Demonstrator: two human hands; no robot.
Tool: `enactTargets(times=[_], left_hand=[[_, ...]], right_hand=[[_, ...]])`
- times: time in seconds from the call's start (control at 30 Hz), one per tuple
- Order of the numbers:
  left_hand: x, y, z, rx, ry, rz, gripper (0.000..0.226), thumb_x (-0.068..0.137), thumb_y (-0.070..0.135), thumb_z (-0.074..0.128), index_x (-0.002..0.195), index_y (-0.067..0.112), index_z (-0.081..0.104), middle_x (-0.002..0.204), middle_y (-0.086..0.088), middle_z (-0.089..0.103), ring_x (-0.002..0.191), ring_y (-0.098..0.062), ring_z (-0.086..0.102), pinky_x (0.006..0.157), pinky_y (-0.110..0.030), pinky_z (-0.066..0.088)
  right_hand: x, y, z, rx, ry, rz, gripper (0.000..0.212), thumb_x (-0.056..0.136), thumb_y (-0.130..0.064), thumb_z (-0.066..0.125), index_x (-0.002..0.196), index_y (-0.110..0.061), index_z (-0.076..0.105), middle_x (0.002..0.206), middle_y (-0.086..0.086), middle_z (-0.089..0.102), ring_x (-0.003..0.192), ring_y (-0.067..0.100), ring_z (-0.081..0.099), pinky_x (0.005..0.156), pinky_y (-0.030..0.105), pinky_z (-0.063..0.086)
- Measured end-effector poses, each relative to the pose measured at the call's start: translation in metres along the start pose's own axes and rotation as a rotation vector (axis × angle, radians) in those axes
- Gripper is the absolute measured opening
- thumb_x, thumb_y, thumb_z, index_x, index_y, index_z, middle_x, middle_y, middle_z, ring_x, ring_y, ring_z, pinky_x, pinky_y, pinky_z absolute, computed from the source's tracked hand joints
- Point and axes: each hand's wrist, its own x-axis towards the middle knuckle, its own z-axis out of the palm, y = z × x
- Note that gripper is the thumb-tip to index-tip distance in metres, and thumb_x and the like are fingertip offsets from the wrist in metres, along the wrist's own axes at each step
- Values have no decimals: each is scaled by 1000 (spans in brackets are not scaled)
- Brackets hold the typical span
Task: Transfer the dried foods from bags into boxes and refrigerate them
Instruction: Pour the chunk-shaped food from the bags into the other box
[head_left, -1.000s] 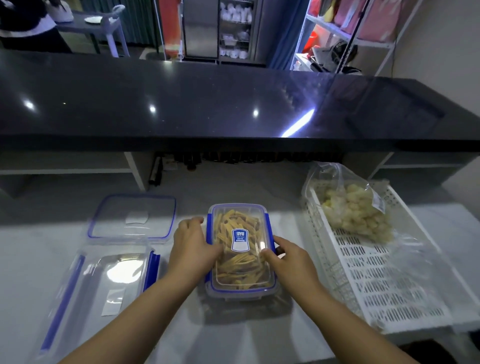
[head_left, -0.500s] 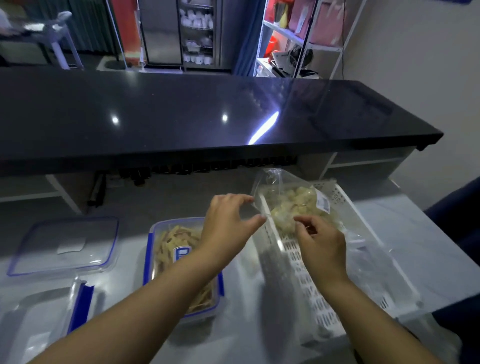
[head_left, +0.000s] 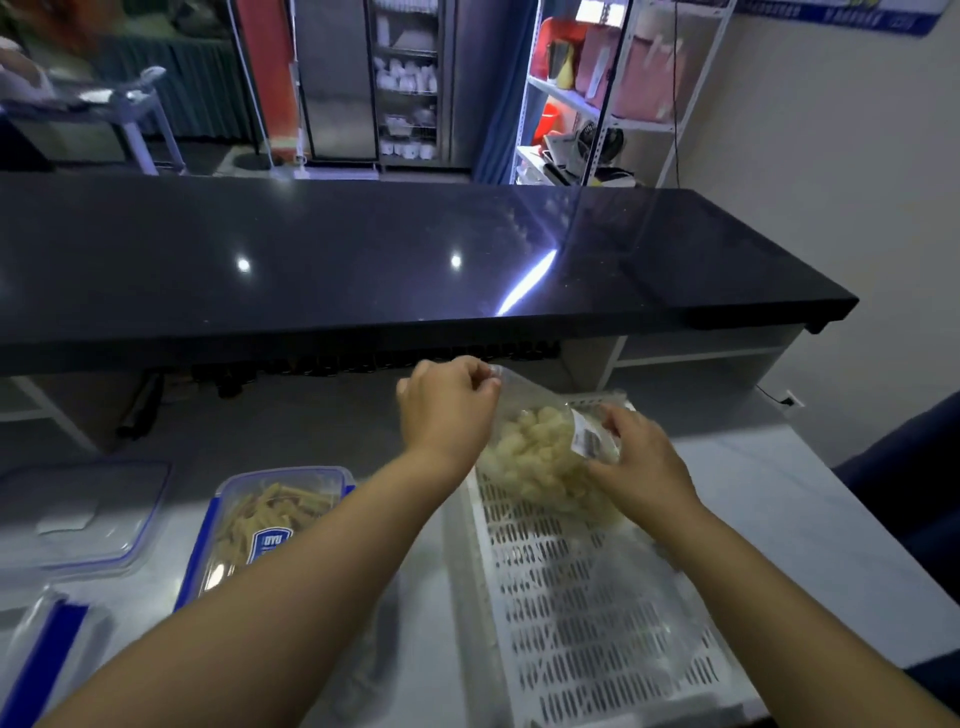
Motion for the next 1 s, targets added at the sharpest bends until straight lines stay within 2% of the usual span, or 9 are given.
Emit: enactTargets(times=[0.1, 0.33, 0.43, 0.5, 0.6, 0.67, 0.8, 0.93, 1.0], left_hand=[[7, 16, -7, -55, 20, 103, 15, 88, 35, 58, 89, 29, 72, 78, 12, 69, 93, -17, 59, 95, -34, 34], [8, 55, -43, -51, 70, 353, 6, 82, 30, 66, 83, 30, 72, 78, 13, 67, 94, -9, 44, 80, -25, 20], [7, 62, -71, -139, 92, 386, 3, 80, 31, 69, 80, 34, 70, 72, 21, 60, 96, -8, 46, 84, -27, 23], [6, 61, -92, -190, 103, 416, 4, 76, 36, 66, 79, 39, 66, 70, 25, 58, 96, -9, 48, 92, -38, 35], [5, 51, -123, -169, 120, 441, 6, 77, 37, 65, 82, 41, 65, 74, 27, 58, 95, -8, 49, 91, -48, 43], [1, 41, -140, -151, 159, 442, 8, 80, 31, 68, 84, 38, 66, 76, 26, 59, 93, -5, 49, 89, -41, 44], [-16, 19, -172, -124, 211, 391, 11, 82, 22, 68, 84, 32, 66, 79, 21, 60, 88, -2, 49, 77, -17, 39], [-37, -4, -206, -97, 287, 348, 13, 81, 18, 69, 83, 30, 66, 78, 20, 61, 87, -9, 53, 77, -19, 43], [-45, -17, -226, -114, 330, 304, 10, 81, 17, 70, 83, 27, 68, 79, 16, 63, 89, -13, 55, 78, -24, 46]], right_hand=[[7, 7, 0, 34, -178, -14, 87, 74, -28, 72, 146, -24, 26, 150, -2, 35, 135, 20, 35, 102, 35, 39], [3, 0, 7, 86, -280, -107, 112, 66, -41, 82, 151, -25, 12, 158, -1, 19, 143, 18, 23, 113, 34, 28], [-8, -20, 9, 176, -273, -202, 116, 63, -45, 82, 151, -28, 8, 159, -4, 14, 145, 16, 16, 116, 38, 24], [-15, -37, 15, 240, -273, -290, 121, 59, -49, 83, 151, -32, 7, 158, -6, 12, 144, 13, 14, 116, 38, 23], [-22, -66, 29, 365, -319, -401, 123, 48, -57, 83, 147, -41, 13, 151, -15, 22, 140, 10, 24, 112, 47, 33], [-30, -86, 40, 454, -329, -428, 124, 43, -55, 84, 145, -41, 16, 143, -16, 30, 134, 11, 32, 106, 47, 40], [-49, -123, 71, 536, -265, -398, 127, 40, -54, 84, 145, -34, 17, 138, -10, 41, 128, 13, 41, 101, 47, 44], [-68, -156, 95, 503, -199, -393, 115, 48, -50, 77, 145, -30, 18, 141, -7, 39, 132, 14, 35, 104, 48, 40], [-79, -177, 102, 516, -199, -398, 117, 53, -48, 77, 147, -28, 10, 147, -4, 30, 139, 16, 24, 110, 49, 32]])
